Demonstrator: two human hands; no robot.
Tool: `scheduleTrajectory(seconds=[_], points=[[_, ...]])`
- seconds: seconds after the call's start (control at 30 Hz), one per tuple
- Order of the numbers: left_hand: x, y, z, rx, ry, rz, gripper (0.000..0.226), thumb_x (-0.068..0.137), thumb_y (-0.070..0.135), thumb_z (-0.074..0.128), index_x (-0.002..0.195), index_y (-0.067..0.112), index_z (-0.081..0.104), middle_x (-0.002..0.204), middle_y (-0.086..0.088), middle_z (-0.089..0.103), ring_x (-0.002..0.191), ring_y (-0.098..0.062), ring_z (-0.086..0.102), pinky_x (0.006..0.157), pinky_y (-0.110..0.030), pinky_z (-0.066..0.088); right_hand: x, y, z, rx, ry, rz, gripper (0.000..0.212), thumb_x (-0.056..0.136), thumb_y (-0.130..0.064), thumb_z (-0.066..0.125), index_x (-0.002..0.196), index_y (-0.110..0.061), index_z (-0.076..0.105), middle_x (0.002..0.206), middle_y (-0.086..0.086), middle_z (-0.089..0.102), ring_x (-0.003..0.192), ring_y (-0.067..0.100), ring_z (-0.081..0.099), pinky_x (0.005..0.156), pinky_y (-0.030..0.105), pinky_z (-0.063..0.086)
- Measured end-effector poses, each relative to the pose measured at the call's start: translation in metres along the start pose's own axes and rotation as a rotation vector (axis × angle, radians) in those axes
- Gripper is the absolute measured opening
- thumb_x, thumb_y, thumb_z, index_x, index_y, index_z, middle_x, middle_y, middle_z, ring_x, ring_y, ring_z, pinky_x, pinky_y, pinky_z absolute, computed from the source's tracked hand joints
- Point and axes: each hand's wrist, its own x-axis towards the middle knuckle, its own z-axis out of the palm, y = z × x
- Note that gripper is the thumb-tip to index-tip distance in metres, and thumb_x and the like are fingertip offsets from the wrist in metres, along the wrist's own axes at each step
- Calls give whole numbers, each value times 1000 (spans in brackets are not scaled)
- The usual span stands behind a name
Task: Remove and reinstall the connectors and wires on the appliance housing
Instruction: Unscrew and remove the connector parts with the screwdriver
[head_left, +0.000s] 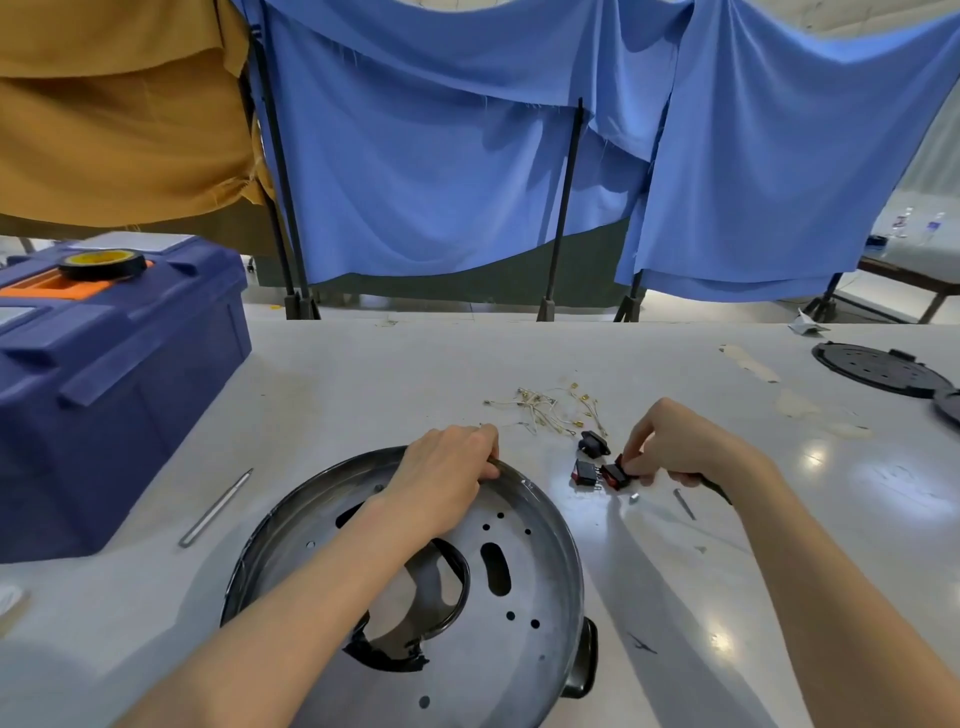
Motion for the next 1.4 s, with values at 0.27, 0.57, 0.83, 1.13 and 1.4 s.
scheduleTrajectory(seconds=[0.27,0.57,0.83,1.13,1.4], points=[[-12,7,6,7,-16,61,15,102,23,42,110,15,51,113,-3,59,103,-24,51,83,-33,42,-7,29,12,-220,193,73,11,77,-3,74,76,3,65,54,7,56,42,18,47,46,23,36],[-13,-1,3,-107,-105,40,23,102,11,40,120,17,52,121,1,60,126,-19,41,109,-27,26,-7,41,21,-280,207,184,34,81,6,49,66,-14,26,61,4,31,54,19,28,49,25,21],[-13,-3,-17,-414,191,-13,27,92,6,60,111,23,67,103,5,68,100,-12,60,88,-25,45,-34,-1,0,53,195,-120,14,85,0,64,72,2,67,67,21,70,33,14,45,37,19,34],[-21,24,-53,-861,186,160,20,79,-2,71,94,10,77,75,-6,73,66,-20,67,71,-29,56,-65,-78,16,669,-127,-562,19,84,-6,73,96,-6,57,70,21,68,33,12,33,34,19,30],[-18,6,-64,-791,280,8,13,77,4,76,74,17,74,60,1,71,59,-15,69,65,-19,53,-62,-89,24,658,17,-525,26,91,-33,65,94,-6,65,70,11,72,31,13,29,36,21,28]])
